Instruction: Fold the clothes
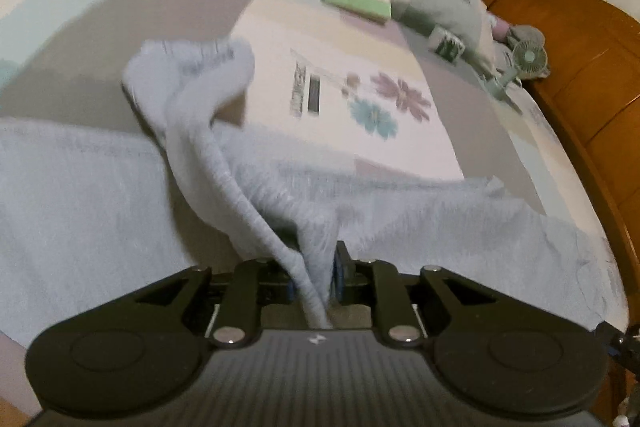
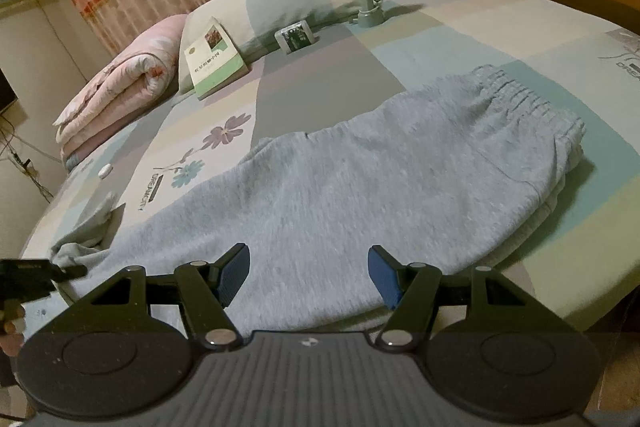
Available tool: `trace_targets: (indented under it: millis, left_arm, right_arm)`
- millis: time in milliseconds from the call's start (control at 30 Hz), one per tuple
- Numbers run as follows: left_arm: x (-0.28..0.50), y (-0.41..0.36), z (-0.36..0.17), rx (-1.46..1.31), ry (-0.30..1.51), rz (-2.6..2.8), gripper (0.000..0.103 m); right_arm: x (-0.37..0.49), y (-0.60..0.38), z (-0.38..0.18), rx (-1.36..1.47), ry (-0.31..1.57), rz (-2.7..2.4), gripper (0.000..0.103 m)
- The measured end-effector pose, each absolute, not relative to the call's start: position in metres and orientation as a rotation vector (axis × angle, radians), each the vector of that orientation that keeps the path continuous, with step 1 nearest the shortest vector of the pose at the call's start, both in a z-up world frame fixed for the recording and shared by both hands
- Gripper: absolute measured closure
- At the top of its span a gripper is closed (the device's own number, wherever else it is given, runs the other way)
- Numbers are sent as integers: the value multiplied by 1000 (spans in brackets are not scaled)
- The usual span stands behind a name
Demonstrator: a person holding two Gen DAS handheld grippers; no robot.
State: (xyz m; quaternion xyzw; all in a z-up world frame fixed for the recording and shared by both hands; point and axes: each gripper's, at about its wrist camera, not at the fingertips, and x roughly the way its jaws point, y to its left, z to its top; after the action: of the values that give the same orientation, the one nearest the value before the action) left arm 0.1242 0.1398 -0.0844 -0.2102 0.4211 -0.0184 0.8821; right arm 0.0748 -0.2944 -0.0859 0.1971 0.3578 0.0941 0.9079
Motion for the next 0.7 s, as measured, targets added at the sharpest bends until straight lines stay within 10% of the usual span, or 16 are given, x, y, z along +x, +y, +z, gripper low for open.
trace_targets:
  millis: [300,367,467,700]
  left_arm:
    - [103,141,-111,-496,877,-209,51]
    - [100,139,-119,-499,887,-232,54]
    - [97,135,-125,-485,885,-257,95]
    - [88,140,-98,-466,810,-309,98]
  right_arm:
    - [75,-287,-88,387,767,205,32]
    - [75,-284,-88,377,773,207,32]
    - [74,-282,-86,365,776,204,32]
    - [73,-279,-82,343,776,199,32]
